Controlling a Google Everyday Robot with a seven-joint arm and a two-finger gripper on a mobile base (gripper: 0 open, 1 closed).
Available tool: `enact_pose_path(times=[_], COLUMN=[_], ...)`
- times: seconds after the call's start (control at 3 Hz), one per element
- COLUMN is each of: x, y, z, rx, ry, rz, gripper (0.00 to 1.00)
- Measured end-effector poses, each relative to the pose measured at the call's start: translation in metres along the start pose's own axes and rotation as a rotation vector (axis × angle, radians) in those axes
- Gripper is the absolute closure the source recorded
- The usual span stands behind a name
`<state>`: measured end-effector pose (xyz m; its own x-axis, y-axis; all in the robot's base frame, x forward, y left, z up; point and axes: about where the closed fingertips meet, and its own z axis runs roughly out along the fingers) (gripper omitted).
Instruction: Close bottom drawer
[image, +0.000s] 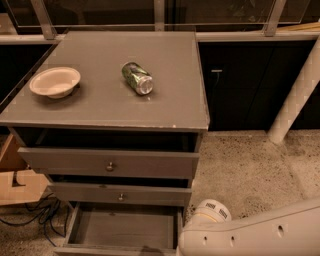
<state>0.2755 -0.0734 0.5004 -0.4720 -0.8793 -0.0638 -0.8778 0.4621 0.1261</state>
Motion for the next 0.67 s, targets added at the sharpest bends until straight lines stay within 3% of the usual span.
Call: enact_pose_path(times=[0.33,0.67], x=[0.009,0.018], y=[0.009,0.017], z=[0.022,0.067], rx=[-0.048,-0.115], ry=[-0.002,0.001], rz=[0.03,0.082], gripper=[1.0,1.0])
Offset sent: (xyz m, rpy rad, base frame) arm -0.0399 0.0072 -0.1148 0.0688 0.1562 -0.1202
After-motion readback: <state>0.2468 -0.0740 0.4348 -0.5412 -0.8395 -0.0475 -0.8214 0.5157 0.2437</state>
